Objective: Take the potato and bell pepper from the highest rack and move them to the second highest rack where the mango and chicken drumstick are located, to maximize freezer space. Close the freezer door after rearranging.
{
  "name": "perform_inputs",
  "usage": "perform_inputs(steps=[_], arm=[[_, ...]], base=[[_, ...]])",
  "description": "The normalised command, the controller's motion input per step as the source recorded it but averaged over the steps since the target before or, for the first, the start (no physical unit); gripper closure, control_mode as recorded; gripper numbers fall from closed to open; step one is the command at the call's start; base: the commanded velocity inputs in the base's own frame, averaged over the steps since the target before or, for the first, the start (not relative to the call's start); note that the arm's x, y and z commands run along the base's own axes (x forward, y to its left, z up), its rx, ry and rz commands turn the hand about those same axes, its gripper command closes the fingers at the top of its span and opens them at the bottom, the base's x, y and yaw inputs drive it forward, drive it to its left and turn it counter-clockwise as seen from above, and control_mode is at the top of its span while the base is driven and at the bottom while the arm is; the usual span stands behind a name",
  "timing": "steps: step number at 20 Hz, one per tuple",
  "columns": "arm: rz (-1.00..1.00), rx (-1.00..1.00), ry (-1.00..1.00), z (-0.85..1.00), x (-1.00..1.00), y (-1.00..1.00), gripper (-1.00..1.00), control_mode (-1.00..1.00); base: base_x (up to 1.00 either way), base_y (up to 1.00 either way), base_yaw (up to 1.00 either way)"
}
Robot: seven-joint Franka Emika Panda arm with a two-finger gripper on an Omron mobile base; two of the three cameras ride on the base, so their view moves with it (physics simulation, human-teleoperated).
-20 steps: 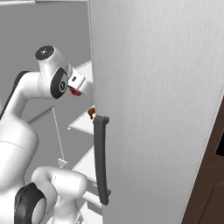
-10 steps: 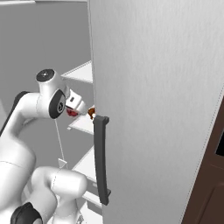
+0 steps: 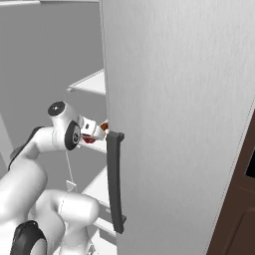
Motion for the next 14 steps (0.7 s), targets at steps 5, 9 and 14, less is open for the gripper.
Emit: perform_inputs(steps=[5,9,14], arm=[[0.18,-0.03,0.03,-0.51,0.64,0.00,1.00,-1.00],[0.19,0.00,0.01,-0.50,0.60,-0.05,1.00,-1.00],[0.15,0.00,0.00,-0.56,0.50,-0.07,1.00,-1.00]], base=[[0.00,0.00,0.00],[0.00,0.00,0.00],[0.00,0.00,0.00]])
